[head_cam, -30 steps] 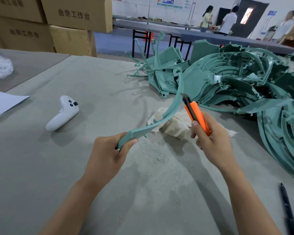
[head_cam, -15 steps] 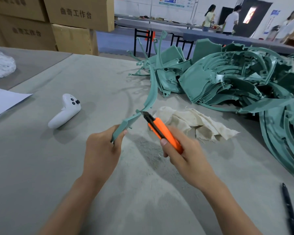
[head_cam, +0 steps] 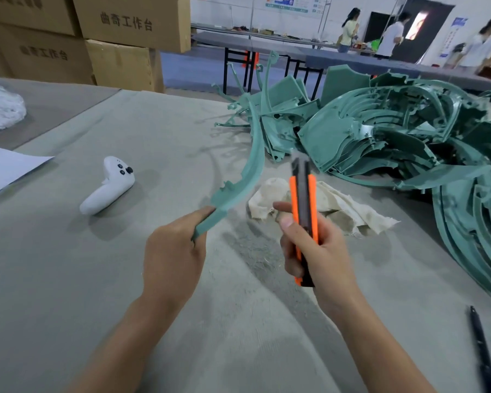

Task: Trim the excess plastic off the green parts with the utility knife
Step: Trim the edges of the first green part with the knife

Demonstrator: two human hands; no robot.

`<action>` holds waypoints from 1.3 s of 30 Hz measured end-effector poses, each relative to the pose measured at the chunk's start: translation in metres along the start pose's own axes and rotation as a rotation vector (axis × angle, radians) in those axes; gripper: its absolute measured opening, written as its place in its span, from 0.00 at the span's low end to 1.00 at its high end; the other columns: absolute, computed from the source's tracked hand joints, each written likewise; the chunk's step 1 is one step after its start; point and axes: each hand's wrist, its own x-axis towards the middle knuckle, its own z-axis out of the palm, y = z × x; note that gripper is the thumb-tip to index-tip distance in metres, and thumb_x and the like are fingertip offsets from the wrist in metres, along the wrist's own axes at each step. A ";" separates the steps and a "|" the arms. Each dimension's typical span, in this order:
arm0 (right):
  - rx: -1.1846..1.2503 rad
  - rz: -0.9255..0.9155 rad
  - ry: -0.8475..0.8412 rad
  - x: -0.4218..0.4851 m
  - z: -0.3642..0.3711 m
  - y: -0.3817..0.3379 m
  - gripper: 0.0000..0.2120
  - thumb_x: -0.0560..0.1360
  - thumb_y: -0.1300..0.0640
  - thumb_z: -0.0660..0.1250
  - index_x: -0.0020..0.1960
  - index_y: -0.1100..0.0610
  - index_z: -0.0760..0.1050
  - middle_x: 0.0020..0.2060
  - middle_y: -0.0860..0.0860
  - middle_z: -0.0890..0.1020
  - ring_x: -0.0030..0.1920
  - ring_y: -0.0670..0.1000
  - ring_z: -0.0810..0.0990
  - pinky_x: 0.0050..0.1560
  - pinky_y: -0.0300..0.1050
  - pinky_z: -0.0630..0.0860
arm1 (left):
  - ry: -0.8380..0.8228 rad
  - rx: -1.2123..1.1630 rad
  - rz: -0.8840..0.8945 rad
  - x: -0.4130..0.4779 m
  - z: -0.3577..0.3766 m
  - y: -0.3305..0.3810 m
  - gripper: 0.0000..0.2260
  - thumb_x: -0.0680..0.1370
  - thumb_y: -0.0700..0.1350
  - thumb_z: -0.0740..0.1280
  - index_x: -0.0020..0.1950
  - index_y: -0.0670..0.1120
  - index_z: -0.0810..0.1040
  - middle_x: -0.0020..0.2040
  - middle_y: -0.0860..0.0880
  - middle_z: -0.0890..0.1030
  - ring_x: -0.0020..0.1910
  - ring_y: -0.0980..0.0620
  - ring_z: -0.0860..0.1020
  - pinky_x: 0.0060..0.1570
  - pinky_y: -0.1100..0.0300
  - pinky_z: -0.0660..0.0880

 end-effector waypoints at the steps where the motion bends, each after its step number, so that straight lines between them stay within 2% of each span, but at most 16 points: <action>1: 0.048 0.054 0.024 0.001 -0.001 -0.001 0.09 0.73 0.50 0.69 0.52 0.50 0.82 0.27 0.50 0.72 0.22 0.48 0.64 0.23 0.38 0.62 | -0.006 -0.003 -0.002 -0.001 0.001 0.000 0.14 0.70 0.30 0.69 0.51 0.44 0.84 0.28 0.52 0.73 0.30 0.58 0.69 0.32 0.74 0.65; 3: 0.098 0.099 0.021 0.002 -0.001 -0.002 0.09 0.73 0.50 0.69 0.51 0.50 0.83 0.27 0.51 0.71 0.21 0.48 0.63 0.24 0.38 0.62 | -0.001 -0.013 0.014 -0.003 0.000 0.002 0.19 0.69 0.31 0.64 0.55 0.44 0.84 0.41 0.49 0.85 0.32 0.53 0.77 0.34 0.65 0.70; 6: 0.135 0.115 -0.002 0.003 0.000 -0.001 0.11 0.74 0.50 0.69 0.52 0.53 0.83 0.28 0.51 0.71 0.21 0.47 0.64 0.24 0.40 0.63 | 0.040 0.006 0.064 -0.003 -0.001 0.003 0.21 0.66 0.30 0.62 0.55 0.42 0.84 0.50 0.48 0.85 0.41 0.47 0.83 0.39 0.63 0.72; 10: 0.192 0.153 -0.028 0.002 0.005 -0.001 0.12 0.74 0.49 0.71 0.50 0.57 0.84 0.26 0.50 0.70 0.21 0.47 0.63 0.24 0.39 0.63 | 0.053 0.057 0.163 -0.004 -0.002 0.007 0.25 0.65 0.29 0.57 0.57 0.39 0.83 0.54 0.44 0.84 0.52 0.43 0.83 0.50 0.59 0.74; 13: 0.220 0.178 -0.046 -0.001 0.012 -0.003 0.09 0.73 0.50 0.71 0.38 0.53 0.83 0.24 0.49 0.70 0.20 0.47 0.63 0.23 0.39 0.62 | 0.050 0.117 0.270 -0.005 -0.003 0.007 0.25 0.67 0.33 0.54 0.59 0.39 0.82 0.56 0.42 0.83 0.55 0.41 0.82 0.54 0.55 0.75; 16: 0.183 0.195 -0.021 -0.003 0.017 -0.006 0.15 0.70 0.48 0.74 0.28 0.51 0.74 0.24 0.50 0.70 0.21 0.48 0.64 0.23 0.39 0.63 | 0.107 0.205 0.359 -0.005 -0.001 0.005 0.23 0.70 0.31 0.57 0.60 0.41 0.81 0.57 0.43 0.83 0.56 0.43 0.81 0.55 0.51 0.76; 21: 0.006 0.191 0.077 -0.004 0.021 -0.002 0.15 0.72 0.53 0.75 0.30 0.50 0.74 0.24 0.50 0.73 0.20 0.47 0.66 0.22 0.36 0.60 | 0.226 0.305 0.480 -0.006 0.005 0.003 0.19 0.75 0.31 0.60 0.61 0.44 0.82 0.59 0.46 0.82 0.58 0.47 0.75 0.55 0.50 0.73; 24: 0.015 0.212 0.134 -0.003 0.017 -0.001 0.13 0.73 0.55 0.74 0.34 0.53 0.72 0.24 0.53 0.70 0.20 0.47 0.69 0.21 0.36 0.62 | 0.133 0.297 0.457 -0.003 0.007 0.005 0.23 0.73 0.32 0.63 0.66 0.45 0.78 0.62 0.47 0.81 0.61 0.46 0.73 0.61 0.48 0.70; 25: 0.012 0.206 0.150 -0.002 0.014 0.000 0.12 0.73 0.56 0.73 0.37 0.54 0.72 0.23 0.53 0.70 0.20 0.47 0.69 0.21 0.36 0.62 | 0.046 0.262 0.432 -0.004 0.008 0.007 0.27 0.71 0.36 0.66 0.70 0.46 0.73 0.66 0.47 0.78 0.65 0.46 0.71 0.65 0.48 0.67; 27: -0.035 0.177 0.175 0.001 0.005 -0.001 0.10 0.75 0.58 0.71 0.40 0.57 0.70 0.22 0.53 0.69 0.20 0.48 0.68 0.20 0.38 0.61 | -0.120 0.129 0.333 -0.007 0.008 0.012 0.39 0.71 0.53 0.70 0.78 0.49 0.58 0.75 0.49 0.67 0.74 0.47 0.62 0.72 0.48 0.58; 28: -0.052 0.160 0.185 0.002 -0.001 -0.002 0.10 0.75 0.59 0.71 0.39 0.58 0.70 0.21 0.53 0.70 0.20 0.48 0.66 0.21 0.39 0.61 | -0.154 0.014 0.253 -0.007 0.007 0.016 0.44 0.70 0.60 0.70 0.79 0.50 0.52 0.77 0.50 0.62 0.76 0.48 0.58 0.74 0.51 0.54; 30: -0.041 0.136 0.186 0.005 -0.013 -0.005 0.11 0.73 0.60 0.73 0.36 0.56 0.72 0.22 0.52 0.69 0.20 0.49 0.64 0.22 0.40 0.58 | -0.117 -0.340 -0.017 -0.004 0.004 0.019 0.46 0.67 0.64 0.69 0.78 0.54 0.49 0.76 0.53 0.59 0.74 0.54 0.59 0.71 0.63 0.56; 33: -0.011 0.133 0.145 0.007 -0.029 -0.009 0.09 0.66 0.57 0.74 0.38 0.59 0.75 0.25 0.51 0.67 0.21 0.48 0.63 0.23 0.39 0.56 | -0.097 -0.935 -0.484 0.013 -0.007 0.011 0.38 0.67 0.57 0.71 0.75 0.53 0.60 0.67 0.49 0.75 0.54 0.53 0.78 0.51 0.62 0.75; 35: -0.011 0.149 0.116 0.007 -0.034 -0.012 0.08 0.62 0.54 0.75 0.36 0.56 0.79 0.25 0.50 0.68 0.20 0.47 0.63 0.22 0.37 0.59 | -0.286 -1.194 -0.675 0.019 -0.013 0.002 0.26 0.70 0.50 0.69 0.67 0.46 0.72 0.51 0.45 0.82 0.35 0.50 0.80 0.32 0.61 0.76; 37: 0.027 0.158 0.080 0.006 -0.034 -0.013 0.05 0.60 0.53 0.75 0.34 0.51 0.80 0.24 0.50 0.70 0.19 0.46 0.63 0.21 0.35 0.61 | -0.502 -1.168 -0.703 0.015 -0.017 0.003 0.15 0.70 0.49 0.68 0.53 0.45 0.82 0.37 0.45 0.81 0.25 0.52 0.75 0.22 0.65 0.70; 39: 0.082 0.171 0.079 0.006 -0.029 -0.013 0.03 0.64 0.56 0.74 0.34 0.52 0.79 0.23 0.49 0.70 0.18 0.45 0.63 0.20 0.34 0.62 | -0.654 -1.112 -0.739 0.008 -0.014 0.009 0.12 0.66 0.50 0.73 0.43 0.43 0.85 0.35 0.42 0.80 0.28 0.49 0.75 0.26 0.65 0.69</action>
